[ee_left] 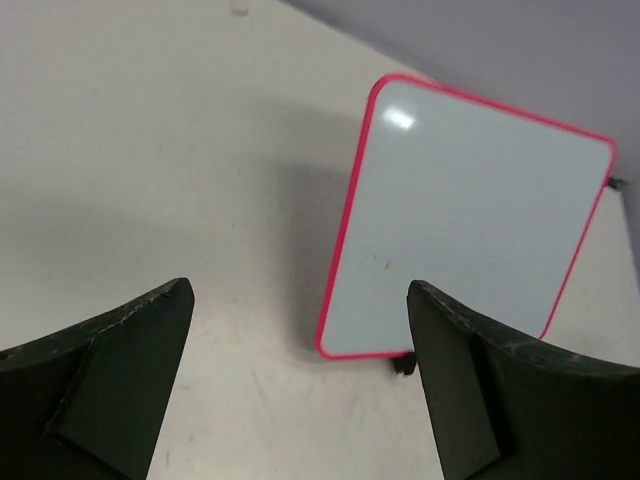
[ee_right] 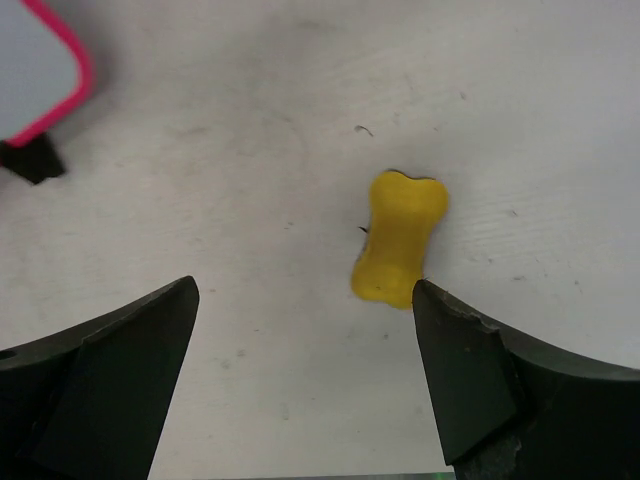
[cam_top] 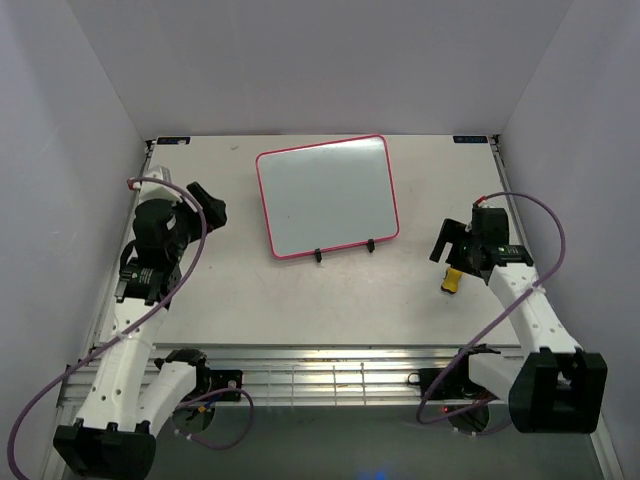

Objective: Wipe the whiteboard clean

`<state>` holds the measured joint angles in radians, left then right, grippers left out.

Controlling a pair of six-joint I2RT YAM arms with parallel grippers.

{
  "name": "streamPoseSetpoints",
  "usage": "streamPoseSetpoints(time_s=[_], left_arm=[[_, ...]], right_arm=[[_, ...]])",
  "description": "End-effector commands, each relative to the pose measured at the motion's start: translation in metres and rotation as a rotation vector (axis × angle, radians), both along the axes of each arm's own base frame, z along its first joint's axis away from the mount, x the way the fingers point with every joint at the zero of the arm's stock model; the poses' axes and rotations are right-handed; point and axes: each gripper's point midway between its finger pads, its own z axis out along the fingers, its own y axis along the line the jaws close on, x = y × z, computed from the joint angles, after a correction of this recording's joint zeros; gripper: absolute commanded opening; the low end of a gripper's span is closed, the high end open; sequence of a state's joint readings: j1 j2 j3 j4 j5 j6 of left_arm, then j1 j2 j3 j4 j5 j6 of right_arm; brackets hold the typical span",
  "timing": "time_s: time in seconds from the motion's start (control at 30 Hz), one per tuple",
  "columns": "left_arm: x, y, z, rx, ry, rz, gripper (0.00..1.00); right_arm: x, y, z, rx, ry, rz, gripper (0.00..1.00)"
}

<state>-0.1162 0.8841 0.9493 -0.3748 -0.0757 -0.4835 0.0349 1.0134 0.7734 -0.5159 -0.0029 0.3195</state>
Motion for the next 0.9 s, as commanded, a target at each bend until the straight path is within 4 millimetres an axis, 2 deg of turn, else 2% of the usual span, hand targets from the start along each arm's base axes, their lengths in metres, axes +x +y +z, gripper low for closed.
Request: streamPoseSetpoints(time_s=[0.0, 0.07, 0.13, 0.2, 0.27, 0.33, 0.37, 0.53, 0.7, 0.83, 0.87], left_arm=[[-0.050, 0.016, -0.071, 0.071, 0.240, 0.034, 0.98], [-0.066, 0.019, -0.091, 0.071, 0.244, 0.050, 0.98], [-0.071, 0.024, -0.089, 0.076, 0.196, 0.086, 0.98], [-0.074, 0.022, -0.070, 0.094, 0.136, 0.069, 0.98], [-0.074, 0.019, -0.074, 0.098, 0.144, 0.063, 0.98], [-0.073, 0.008, -0.082, 0.097, 0.164, 0.010, 0.98], [-0.073, 0.006, -0.082, 0.099, 0.164, -0.001, 0.98], [-0.075, -0.001, -0.082, 0.102, 0.162, -0.027, 0.98], [-0.076, -0.004, -0.082, 0.103, 0.162, -0.041, 0.98], [-0.076, -0.006, -0.083, 0.104, 0.162, -0.052, 0.98], [-0.076, -0.007, -0.083, 0.104, 0.162, -0.053, 0.98]], right_arm=[[0.000, -0.034, -0.035, -0.137, 0.111, -0.163, 0.93], [-0.001, -0.041, -0.051, -0.176, 0.175, -0.179, 1.00], [-0.003, -0.047, -0.059, -0.204, 0.205, -0.198, 0.93], [-0.006, -0.044, -0.068, -0.194, 0.235, -0.187, 0.85], [-0.008, -0.042, -0.075, -0.184, 0.246, -0.180, 0.79], [-0.011, -0.042, -0.084, -0.187, 0.262, -0.172, 0.76], [-0.013, -0.041, -0.089, -0.186, 0.283, -0.169, 0.71], [-0.007, -0.042, -0.093, -0.199, 0.291, -0.163, 0.63], [-0.007, -0.040, -0.107, -0.190, 0.323, -0.150, 0.58], [-0.006, -0.040, -0.107, -0.192, 0.310, -0.148, 0.49], [-0.006, -0.040, -0.107, -0.193, 0.309, -0.143, 0.44]])
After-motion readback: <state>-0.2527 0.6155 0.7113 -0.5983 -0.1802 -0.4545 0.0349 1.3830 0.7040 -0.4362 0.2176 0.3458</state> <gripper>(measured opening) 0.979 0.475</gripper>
